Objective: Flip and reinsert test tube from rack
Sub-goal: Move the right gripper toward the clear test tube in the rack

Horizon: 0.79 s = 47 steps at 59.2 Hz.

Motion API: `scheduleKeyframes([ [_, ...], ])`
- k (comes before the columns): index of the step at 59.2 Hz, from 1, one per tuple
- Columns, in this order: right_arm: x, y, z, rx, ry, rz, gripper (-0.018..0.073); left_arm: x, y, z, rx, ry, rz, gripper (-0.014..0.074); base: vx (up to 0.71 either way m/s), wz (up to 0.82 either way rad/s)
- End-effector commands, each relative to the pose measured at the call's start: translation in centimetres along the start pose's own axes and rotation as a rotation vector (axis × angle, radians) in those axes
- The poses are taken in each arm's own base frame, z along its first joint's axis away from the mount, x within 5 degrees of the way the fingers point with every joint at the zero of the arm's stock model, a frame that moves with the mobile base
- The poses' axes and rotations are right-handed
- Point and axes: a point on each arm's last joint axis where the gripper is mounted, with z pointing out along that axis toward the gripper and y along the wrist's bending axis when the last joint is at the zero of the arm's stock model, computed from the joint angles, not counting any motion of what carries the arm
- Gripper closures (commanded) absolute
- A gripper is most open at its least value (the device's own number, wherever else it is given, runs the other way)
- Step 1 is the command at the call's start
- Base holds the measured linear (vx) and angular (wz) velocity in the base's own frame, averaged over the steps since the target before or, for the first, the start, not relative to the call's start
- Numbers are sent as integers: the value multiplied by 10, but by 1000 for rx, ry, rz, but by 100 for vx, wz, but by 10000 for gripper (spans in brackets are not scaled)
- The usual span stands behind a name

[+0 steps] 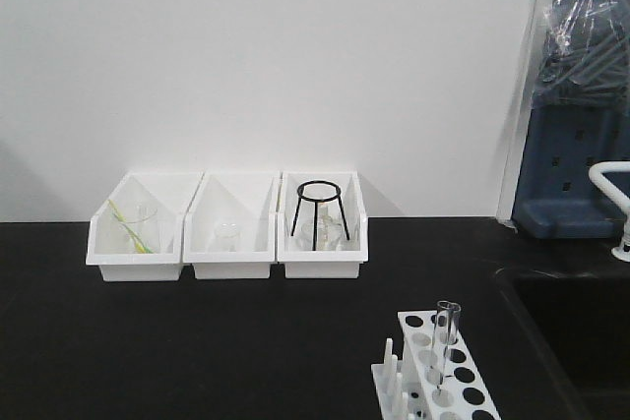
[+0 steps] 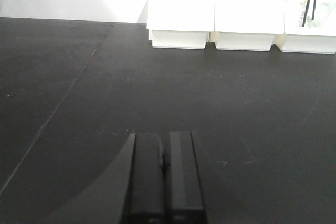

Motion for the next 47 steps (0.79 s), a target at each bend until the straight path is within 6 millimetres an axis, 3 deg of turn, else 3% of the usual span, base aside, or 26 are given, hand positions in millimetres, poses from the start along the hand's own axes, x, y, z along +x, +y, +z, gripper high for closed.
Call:
scheduleKeyframes([
  [1, -7, 0, -1, 6, -90, -21, 568, -7, -1, -1, 19, -87, -4, 603, 5, 1],
  [21, -10, 0, -1, 6, -119, -32, 568, -7, -1, -1, 19, -87, -4, 603, 2, 0],
  [29, -27, 0, -5, 2, -284, -3, 568, -7, -1, -1, 19, -87, -4, 603, 0, 0],
  [37, -71, 0, -24, -12, -463, 64, 568, -7, -1, -1, 19, -87, -4, 603, 0, 0],
  [43, -125, 0, -42, -9, -554, 38, 568, -7, -1, -1, 19, -87, -4, 603, 0, 0],
  [47, -160, 0, -39, 3, -558, -8, 568, -7, -1, -1, 19, -87, -4, 603, 0, 1],
])
